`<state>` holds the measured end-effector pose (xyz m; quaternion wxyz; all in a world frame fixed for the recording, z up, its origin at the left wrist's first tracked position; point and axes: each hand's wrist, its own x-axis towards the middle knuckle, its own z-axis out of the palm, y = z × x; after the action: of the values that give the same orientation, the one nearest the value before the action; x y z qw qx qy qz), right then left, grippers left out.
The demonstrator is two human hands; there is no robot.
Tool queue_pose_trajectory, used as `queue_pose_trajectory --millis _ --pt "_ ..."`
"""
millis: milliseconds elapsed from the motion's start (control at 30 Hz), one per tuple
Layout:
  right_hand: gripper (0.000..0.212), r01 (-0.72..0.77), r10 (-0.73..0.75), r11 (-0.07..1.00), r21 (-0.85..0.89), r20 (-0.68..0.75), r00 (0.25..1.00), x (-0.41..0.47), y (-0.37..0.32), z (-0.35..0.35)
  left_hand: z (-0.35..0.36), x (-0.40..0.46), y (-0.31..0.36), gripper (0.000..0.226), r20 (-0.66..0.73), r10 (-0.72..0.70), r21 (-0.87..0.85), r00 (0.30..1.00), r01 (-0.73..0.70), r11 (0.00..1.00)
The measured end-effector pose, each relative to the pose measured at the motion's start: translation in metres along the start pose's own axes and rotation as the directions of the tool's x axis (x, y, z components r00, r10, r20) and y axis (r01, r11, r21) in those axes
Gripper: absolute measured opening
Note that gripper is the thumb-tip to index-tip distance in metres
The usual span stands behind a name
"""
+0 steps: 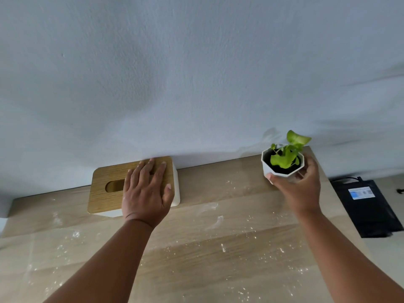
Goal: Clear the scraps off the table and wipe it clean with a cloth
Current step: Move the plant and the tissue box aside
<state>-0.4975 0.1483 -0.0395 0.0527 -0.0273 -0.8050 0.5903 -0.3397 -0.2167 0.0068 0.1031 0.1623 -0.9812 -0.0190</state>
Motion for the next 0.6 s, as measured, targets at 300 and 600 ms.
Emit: queue_pose_trajectory --millis 300,600 --pt "0.088 -0.008 0.016 0.995 0.097 -0.079 0.997 0.020 0.003 -0.008 0.001 0.000 0.000 0.062 0.005 -0.006 -0.003 1.000 0.006 1.000" --pt "0.083 -0.020 0.037 0.983 0.184 -0.094 0.995 0.021 0.009 -0.008 0.004 0.000 -0.002 0.061 -0.007 0.003 0.003 1.000 -0.003 1.000"
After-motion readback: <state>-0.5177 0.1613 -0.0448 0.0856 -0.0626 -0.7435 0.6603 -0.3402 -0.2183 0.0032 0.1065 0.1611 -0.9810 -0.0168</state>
